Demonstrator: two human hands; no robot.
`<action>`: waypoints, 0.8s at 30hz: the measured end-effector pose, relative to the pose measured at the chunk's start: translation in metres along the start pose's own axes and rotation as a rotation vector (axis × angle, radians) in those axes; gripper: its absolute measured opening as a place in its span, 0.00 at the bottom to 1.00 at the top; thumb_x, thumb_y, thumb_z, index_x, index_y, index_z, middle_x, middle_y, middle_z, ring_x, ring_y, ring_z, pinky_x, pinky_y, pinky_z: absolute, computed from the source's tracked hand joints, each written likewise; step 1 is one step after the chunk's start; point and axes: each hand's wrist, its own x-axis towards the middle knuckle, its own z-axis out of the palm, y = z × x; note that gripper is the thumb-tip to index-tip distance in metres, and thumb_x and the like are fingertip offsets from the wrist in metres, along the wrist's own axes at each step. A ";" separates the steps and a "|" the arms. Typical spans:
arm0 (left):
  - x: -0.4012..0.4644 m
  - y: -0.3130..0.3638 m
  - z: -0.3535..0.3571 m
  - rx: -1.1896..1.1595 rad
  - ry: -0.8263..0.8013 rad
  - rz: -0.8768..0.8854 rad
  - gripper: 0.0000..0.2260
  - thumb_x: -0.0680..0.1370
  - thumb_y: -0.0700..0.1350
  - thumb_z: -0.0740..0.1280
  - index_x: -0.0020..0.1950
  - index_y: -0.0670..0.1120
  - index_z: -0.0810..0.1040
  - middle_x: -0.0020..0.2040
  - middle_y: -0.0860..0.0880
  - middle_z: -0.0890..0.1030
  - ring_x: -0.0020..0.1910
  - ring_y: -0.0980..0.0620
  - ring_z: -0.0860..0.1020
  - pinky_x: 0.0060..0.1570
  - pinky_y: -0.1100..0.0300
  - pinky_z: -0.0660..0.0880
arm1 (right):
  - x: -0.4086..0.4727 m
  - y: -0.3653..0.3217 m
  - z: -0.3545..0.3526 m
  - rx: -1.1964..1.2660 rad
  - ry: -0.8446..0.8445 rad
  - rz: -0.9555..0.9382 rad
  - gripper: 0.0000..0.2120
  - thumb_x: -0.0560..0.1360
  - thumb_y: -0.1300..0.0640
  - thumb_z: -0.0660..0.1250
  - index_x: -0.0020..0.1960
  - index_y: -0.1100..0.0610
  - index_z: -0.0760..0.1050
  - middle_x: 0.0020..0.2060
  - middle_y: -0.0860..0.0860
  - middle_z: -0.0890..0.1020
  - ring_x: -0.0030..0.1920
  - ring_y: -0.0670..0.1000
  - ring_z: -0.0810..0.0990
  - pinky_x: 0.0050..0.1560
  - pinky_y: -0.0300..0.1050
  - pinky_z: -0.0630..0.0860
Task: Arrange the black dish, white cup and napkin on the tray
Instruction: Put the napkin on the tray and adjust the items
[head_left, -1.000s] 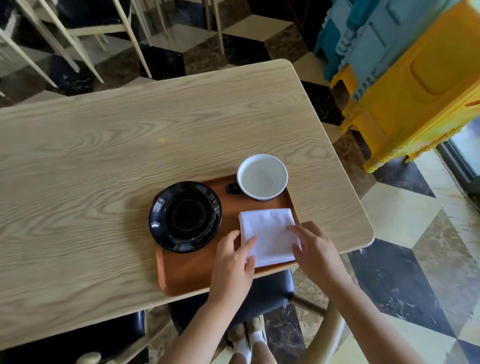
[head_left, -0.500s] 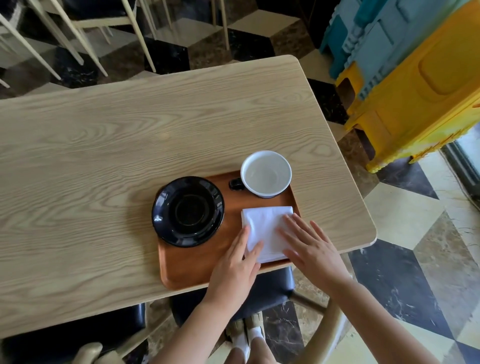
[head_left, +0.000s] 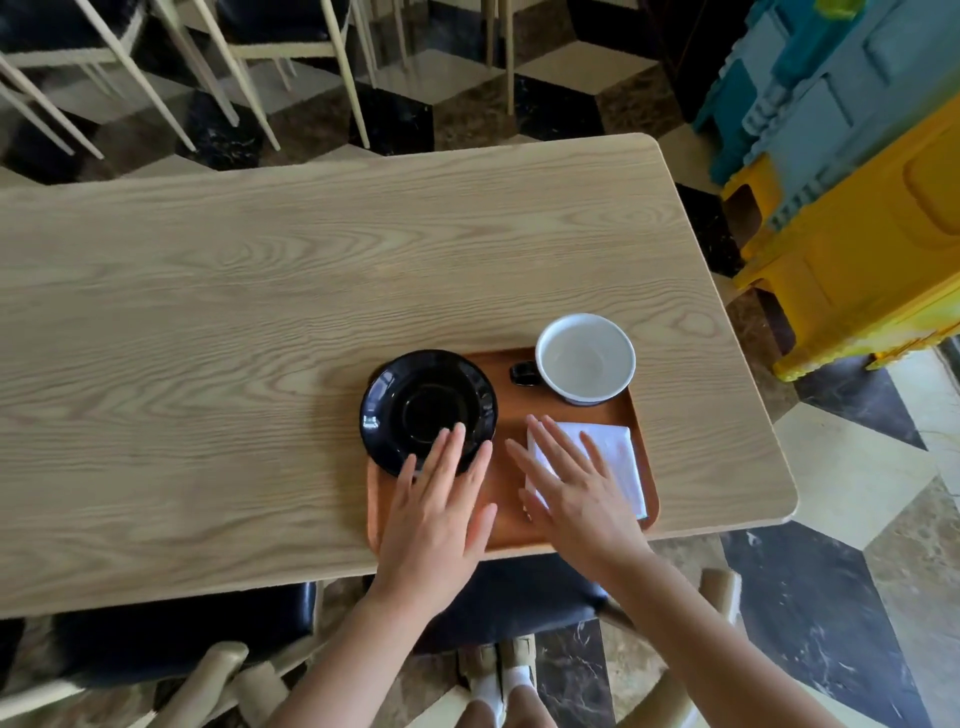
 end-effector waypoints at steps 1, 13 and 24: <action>-0.001 -0.009 -0.004 0.018 -0.012 -0.036 0.24 0.78 0.54 0.52 0.73 0.48 0.61 0.75 0.42 0.60 0.74 0.46 0.57 0.69 0.42 0.60 | 0.008 -0.007 0.001 -0.016 -0.007 -0.025 0.24 0.71 0.55 0.71 0.65 0.55 0.72 0.67 0.58 0.72 0.68 0.59 0.70 0.62 0.63 0.70; -0.011 -0.073 -0.020 0.196 -0.012 -0.066 0.13 0.76 0.47 0.64 0.55 0.42 0.81 0.59 0.41 0.80 0.62 0.43 0.76 0.51 0.48 0.78 | 0.051 -0.034 0.019 -0.009 0.168 -0.155 0.05 0.63 0.64 0.74 0.38 0.57 0.83 0.40 0.53 0.86 0.49 0.55 0.84 0.45 0.48 0.81; -0.019 -0.056 -0.011 0.063 0.138 -0.161 0.09 0.67 0.41 0.76 0.46 0.42 0.84 0.49 0.43 0.84 0.53 0.43 0.81 0.46 0.49 0.81 | 0.031 -0.025 0.025 0.031 0.217 -0.205 0.08 0.62 0.63 0.77 0.41 0.58 0.83 0.44 0.54 0.87 0.51 0.56 0.84 0.50 0.50 0.81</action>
